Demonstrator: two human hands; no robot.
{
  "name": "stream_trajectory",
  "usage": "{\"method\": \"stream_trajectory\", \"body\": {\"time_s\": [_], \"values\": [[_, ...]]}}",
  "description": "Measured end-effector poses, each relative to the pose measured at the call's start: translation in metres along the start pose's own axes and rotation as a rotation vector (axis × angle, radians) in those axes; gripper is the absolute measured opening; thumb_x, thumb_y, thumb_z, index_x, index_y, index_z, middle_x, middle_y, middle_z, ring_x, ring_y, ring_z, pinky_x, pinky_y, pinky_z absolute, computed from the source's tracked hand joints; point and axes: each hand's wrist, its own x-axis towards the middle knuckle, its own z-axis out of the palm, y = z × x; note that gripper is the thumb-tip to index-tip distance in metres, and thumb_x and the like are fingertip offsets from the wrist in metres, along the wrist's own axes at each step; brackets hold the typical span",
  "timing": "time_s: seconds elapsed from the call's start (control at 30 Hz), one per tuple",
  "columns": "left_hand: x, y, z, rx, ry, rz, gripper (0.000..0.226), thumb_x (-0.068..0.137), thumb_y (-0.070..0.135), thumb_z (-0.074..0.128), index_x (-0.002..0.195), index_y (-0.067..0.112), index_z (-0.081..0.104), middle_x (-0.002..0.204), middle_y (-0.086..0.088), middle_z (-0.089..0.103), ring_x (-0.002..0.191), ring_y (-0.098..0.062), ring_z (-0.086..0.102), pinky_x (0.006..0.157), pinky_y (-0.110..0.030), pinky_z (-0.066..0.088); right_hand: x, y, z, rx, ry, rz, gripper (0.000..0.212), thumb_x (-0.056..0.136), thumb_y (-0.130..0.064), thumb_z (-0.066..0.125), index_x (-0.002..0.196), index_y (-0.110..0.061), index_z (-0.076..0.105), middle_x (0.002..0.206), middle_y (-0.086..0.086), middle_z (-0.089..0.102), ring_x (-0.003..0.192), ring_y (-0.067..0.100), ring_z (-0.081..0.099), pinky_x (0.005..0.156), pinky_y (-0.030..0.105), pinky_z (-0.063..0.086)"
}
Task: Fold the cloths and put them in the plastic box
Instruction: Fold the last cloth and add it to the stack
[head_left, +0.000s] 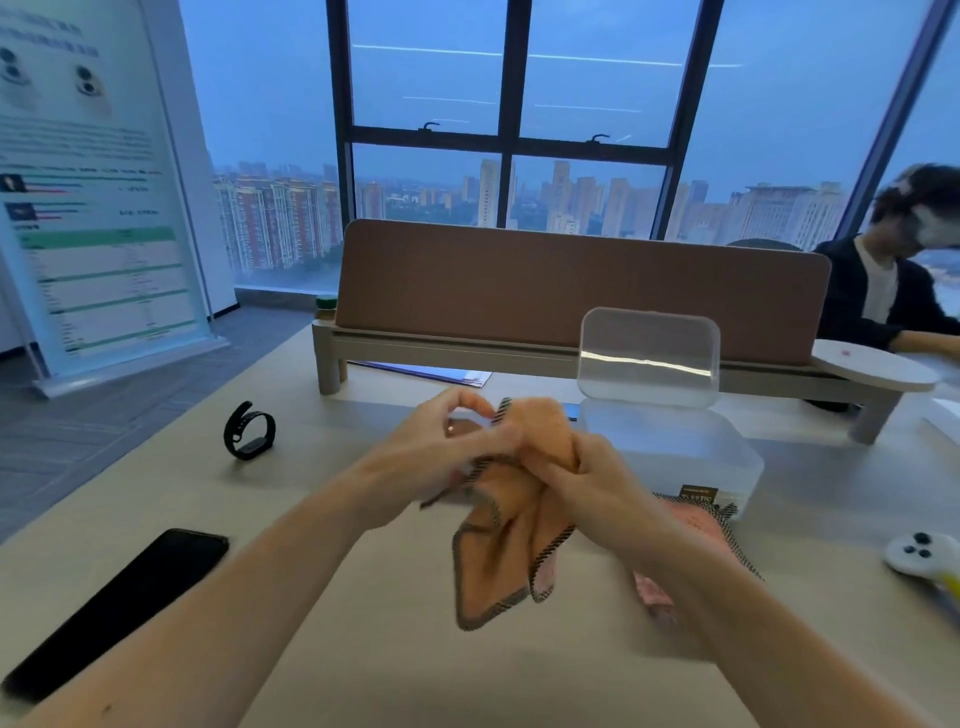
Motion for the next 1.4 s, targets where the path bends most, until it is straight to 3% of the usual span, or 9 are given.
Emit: {"method": "stream_trajectory", "body": {"time_s": [0.1,0.33,0.53,0.67,0.9,1.0,1.13,1.27,1.4], "values": [[-0.015,-0.024,0.0,0.05,-0.161,-0.019,0.044,0.082,0.018,0.085,0.119,0.009,0.062,0.108,-0.011,0.077,0.098,-0.028,0.074,0.085,-0.038,0.061,-0.003,0.004,-0.009,0.178,0.145,0.15,0.024,0.099,-0.037,0.061,0.099,-0.016,0.072,0.099,0.007,0.079,0.096,0.024,0.074,0.092,0.044,0.059],[-0.011,-0.01,-0.001,-0.085,-0.013,0.11,0.006,0.097,0.008,0.065,0.094,0.012,0.067,0.101,-0.02,0.076,0.094,-0.027,0.072,0.096,-0.044,0.059,-0.012,0.011,-0.017,0.336,0.034,0.359,0.024,0.098,-0.038,0.059,0.116,-0.022,0.064,0.117,0.006,0.073,0.11,0.025,0.068,0.102,0.05,0.052],[-0.009,-0.01,0.033,0.203,-0.033,0.058,0.021,0.098,0.029,0.065,0.101,0.009,0.06,0.098,-0.005,0.074,0.092,-0.028,0.073,0.09,-0.047,0.059,-0.015,-0.003,-0.016,-0.01,-0.005,0.118,0.04,0.092,-0.04,0.069,0.127,-0.031,0.053,0.121,-0.009,0.062,0.111,0.007,0.062,0.098,0.035,0.053],[-0.021,-0.063,0.04,0.775,-0.025,0.178,0.045,0.073,0.044,0.08,0.108,0.027,0.057,0.098,0.019,0.062,0.087,-0.002,0.06,0.076,-0.016,0.047,-0.028,0.017,-0.012,-0.396,-0.007,0.095,0.022,0.094,-0.028,0.065,0.116,-0.027,0.061,0.105,-0.013,0.066,0.095,0.002,0.064,0.088,0.029,0.056],[-0.01,-0.092,0.028,0.618,0.11,0.153,0.006,0.08,0.022,0.079,0.085,0.024,0.078,0.08,0.013,0.075,0.07,-0.002,0.066,0.076,-0.034,0.059,-0.031,0.028,-0.01,-0.535,0.026,-0.03,0.032,0.093,-0.039,0.066,0.122,-0.029,0.06,0.114,-0.016,0.065,0.106,0.0,0.061,0.098,0.031,0.053],[-0.006,-0.052,0.017,0.497,0.062,0.211,0.019,0.083,0.001,0.075,0.087,0.019,0.073,0.077,0.003,0.075,0.067,-0.008,0.068,0.07,-0.038,0.059,-0.027,0.013,-0.006,-0.555,-0.013,-0.26,0.056,0.087,-0.047,0.07,0.137,-0.032,0.049,0.137,-0.018,0.055,0.127,0.0,0.049,0.109,0.025,0.041],[-0.014,0.024,0.013,0.641,-0.042,0.484,0.037,0.082,0.002,0.076,0.107,0.028,0.068,0.092,0.007,0.076,0.086,-0.012,0.073,0.078,-0.027,0.06,-0.016,-0.022,-0.015,-0.314,-0.199,-0.349,0.069,0.079,-0.02,0.081,0.137,-0.027,0.045,0.122,-0.014,0.064,0.116,0.002,0.061,0.094,0.02,0.05],[-0.022,0.046,0.016,0.57,0.031,0.599,0.038,0.085,0.007,0.078,0.114,0.027,0.064,0.096,0.007,0.074,0.09,-0.013,0.073,0.081,-0.03,0.061,0.0,-0.035,-0.032,-0.205,-0.196,-0.304,0.034,0.084,-0.014,0.073,0.115,-0.024,0.063,0.096,0.009,0.075,0.088,0.031,0.072,0.086,0.059,0.056],[-0.023,0.017,0.023,0.405,0.312,0.587,0.019,0.087,0.025,0.08,0.099,0.024,0.065,0.081,0.004,0.068,0.074,-0.016,0.067,0.072,-0.039,0.061,-0.003,-0.035,-0.039,-0.261,-0.053,-0.297,0.004,0.089,-0.02,0.072,0.089,-0.017,0.074,0.083,0.013,0.075,0.081,0.037,0.071,0.079,0.059,0.056]]}}
